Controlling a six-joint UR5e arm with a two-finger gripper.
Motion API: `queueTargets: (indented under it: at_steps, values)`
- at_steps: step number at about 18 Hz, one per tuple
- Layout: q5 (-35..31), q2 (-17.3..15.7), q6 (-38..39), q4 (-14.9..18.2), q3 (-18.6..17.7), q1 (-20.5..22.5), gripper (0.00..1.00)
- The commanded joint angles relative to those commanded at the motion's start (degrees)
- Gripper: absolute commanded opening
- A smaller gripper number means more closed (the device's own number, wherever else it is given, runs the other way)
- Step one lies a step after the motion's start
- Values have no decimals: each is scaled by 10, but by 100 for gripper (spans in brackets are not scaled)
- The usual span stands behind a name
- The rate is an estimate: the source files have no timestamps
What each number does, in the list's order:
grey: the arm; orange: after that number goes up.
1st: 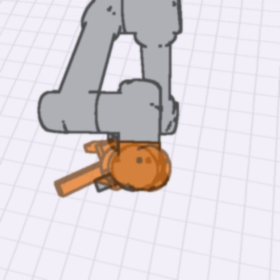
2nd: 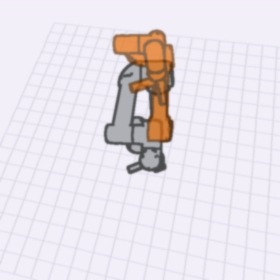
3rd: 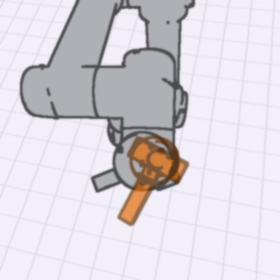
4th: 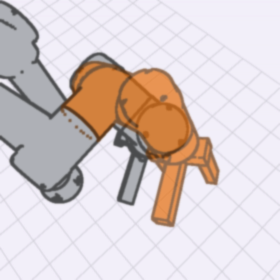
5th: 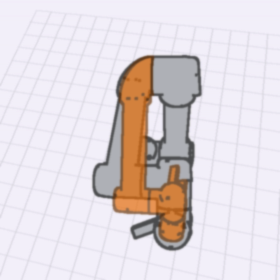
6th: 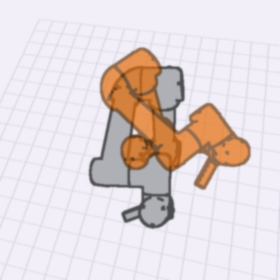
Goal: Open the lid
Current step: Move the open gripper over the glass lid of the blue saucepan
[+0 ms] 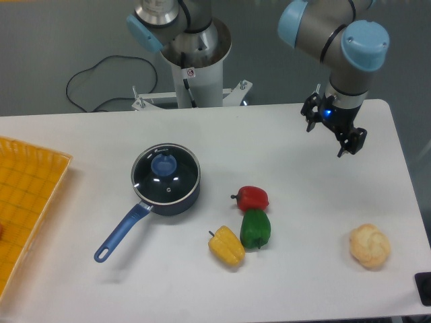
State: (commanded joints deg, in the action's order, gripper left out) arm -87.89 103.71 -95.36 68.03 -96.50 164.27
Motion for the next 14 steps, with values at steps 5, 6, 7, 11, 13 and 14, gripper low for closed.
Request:
queueTargets:
  at_steps: [5, 6, 7, 11, 13, 14]
  values:
    - [-3, -4, -1, 3, -4, -5, 100]
    - [-6, -6, -2, 3, -11, -5, 100]
    - [-6, -10, 0, 1, -19, -4, 100]
    - [-3, -40, 91, 1, -39, -4, 100]
    - [-3, -40, 173, 0, -40, -6, 100]
    - [-4, -39, 186, -1, -40, -11, 100]
